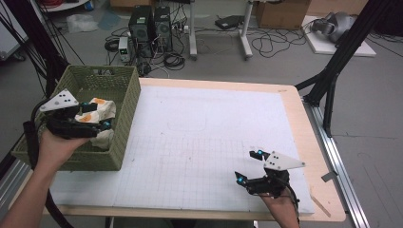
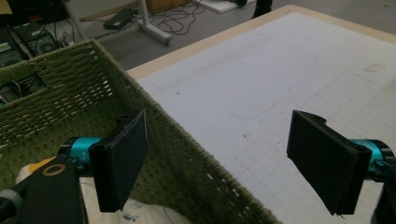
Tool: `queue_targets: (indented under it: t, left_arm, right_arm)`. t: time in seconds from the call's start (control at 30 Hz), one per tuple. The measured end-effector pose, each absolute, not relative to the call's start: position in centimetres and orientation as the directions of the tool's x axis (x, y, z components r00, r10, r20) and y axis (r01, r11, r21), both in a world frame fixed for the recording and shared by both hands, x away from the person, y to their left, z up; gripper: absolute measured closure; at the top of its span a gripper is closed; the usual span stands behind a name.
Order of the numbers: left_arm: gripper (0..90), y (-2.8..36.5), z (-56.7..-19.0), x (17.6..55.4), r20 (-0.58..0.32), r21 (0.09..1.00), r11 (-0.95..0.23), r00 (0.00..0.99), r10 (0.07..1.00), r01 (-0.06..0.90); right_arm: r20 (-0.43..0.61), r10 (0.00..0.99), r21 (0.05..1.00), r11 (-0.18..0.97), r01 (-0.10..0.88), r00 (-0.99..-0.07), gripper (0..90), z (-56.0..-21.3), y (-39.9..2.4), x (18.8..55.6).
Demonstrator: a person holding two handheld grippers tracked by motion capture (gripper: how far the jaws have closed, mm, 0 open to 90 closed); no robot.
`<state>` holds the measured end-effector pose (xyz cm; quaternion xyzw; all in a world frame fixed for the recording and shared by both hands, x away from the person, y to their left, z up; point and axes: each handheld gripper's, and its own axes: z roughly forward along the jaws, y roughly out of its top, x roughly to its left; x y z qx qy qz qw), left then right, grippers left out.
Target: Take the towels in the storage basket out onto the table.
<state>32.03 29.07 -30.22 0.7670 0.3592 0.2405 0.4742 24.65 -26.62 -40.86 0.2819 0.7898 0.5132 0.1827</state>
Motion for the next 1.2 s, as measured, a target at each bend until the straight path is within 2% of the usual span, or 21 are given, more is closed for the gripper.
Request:
queue_targets:
  t: [0.5, 1.2]
  left_arm:
    - [22.4, 32.4, -31.5, 34.3, 0.07, 0.865, -0.315, 0.53, 0.845, 0.389]
    - [28.5, 34.1, -33.8, 36.4, 0.107, 0.764, -0.385, 0.486, 0.867, 0.518]
  right_arm:
    - [0.0, 0.628, 0.913, 0.318, 0.256, -0.778, 10.9, -40.9, -26.7, 24.7]
    - [0.003, 0.623, 0.912, 0.318, 0.257, -0.782, 10.9, -40.9, -26.6, 24.7]
